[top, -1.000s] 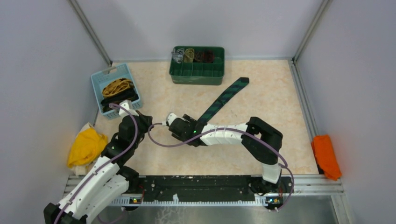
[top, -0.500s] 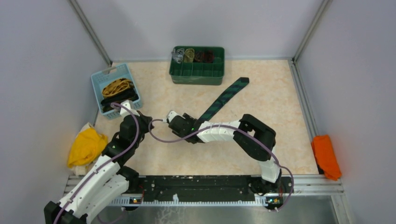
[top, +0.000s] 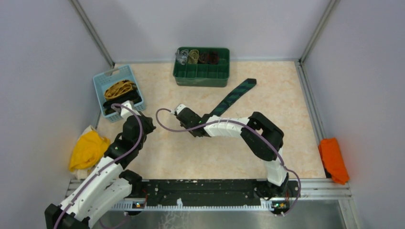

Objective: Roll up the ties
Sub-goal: Roll the tie at the center of the board.

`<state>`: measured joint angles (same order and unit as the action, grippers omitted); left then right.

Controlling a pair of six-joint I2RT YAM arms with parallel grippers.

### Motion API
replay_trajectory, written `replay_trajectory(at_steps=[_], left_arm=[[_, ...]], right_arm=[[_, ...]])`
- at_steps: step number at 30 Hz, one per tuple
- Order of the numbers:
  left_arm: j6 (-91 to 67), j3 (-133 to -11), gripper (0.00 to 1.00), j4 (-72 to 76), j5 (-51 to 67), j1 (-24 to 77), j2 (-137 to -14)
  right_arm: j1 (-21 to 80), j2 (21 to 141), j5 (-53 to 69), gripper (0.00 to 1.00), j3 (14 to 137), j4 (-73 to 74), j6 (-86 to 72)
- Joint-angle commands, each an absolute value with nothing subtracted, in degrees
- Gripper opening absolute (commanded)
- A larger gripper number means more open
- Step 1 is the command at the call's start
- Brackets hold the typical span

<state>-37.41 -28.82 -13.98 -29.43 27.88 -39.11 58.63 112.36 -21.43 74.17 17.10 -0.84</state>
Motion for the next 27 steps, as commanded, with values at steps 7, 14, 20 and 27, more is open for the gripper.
replay_trajectory(at_steps=[7, 14, 20, 27], left_arm=[[-35.9, -35.9, 0.00, -13.9, -27.9, 24.0, -44.4], [-34.3, -35.8, 0.00, -10.9, -25.3, 23.6, -47.1], [-32.9, -36.6, 0.00, -8.0, -22.6, 23.6, -50.0], [-32.8, -37.3, 0.00, -4.8, -18.4, 23.6, -55.8]], right_arm=[[58.5, 111.4, 5.3, 0.14, 81.8, 24.5, -14.1], [56.4, 111.1, 21.6, 0.12, 80.5, 18.4, -23.2], [52.6, 110.5, 34.8, 0.10, 73.5, 6.2, -32.2], [48.9, 110.3, 39.8, 0.10, 66.4, -0.9, -38.6]])
